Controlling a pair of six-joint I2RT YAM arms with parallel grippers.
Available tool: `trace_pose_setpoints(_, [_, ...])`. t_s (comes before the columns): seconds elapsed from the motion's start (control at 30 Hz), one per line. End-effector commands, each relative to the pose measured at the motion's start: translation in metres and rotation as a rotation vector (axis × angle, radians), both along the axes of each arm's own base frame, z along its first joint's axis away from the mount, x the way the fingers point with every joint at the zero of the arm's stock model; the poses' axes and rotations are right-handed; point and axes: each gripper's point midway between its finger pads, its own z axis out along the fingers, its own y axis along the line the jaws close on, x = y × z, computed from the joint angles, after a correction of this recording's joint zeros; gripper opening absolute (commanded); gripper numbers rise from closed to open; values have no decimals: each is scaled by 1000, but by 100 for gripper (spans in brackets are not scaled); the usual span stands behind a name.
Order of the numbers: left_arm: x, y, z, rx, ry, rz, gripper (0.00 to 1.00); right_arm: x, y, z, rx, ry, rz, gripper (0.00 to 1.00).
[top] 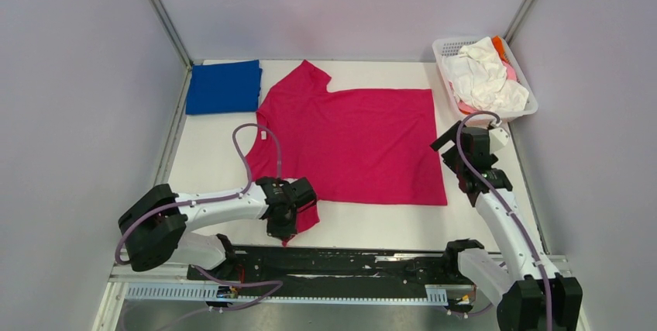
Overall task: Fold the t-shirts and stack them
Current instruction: Grab the side of the flattened tshirt closest away from the robot with both arms
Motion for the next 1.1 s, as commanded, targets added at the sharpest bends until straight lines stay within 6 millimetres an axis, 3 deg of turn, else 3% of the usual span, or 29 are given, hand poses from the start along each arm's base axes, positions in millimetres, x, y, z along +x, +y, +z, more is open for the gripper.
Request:
trace_pose_setpoints(0.0, [-10,27,7,95,12,16,0,-34,1,-19,68,91,-56,100])
trace_pose_setpoints(0.13, [-14,28,21,46,3,5,0,-65,10,-44,123,179,-39,97])
trace_pose_setpoints(0.37, [-16,-4,32,-173,-14,-37,0,-95,23,-87,231,263,-62,87])
trace_pose_setpoints(0.47, [-14,-10,33,-202,-20,-44,0,-97,22,-93,229,287,-77,79])
trace_pose_setpoints(0.6, [-12,-13,38,-215,-31,-64,0,-97,21,-98,225,314,-87,60])
trace_pose_setpoints(0.87, [-11,-22,47,-261,-38,-99,0,-96,18,-110,210,357,-110,49])
trace_pose_setpoints(1.07, [-7,-27,53,-273,-56,-120,0,-88,15,-116,192,358,-117,34])
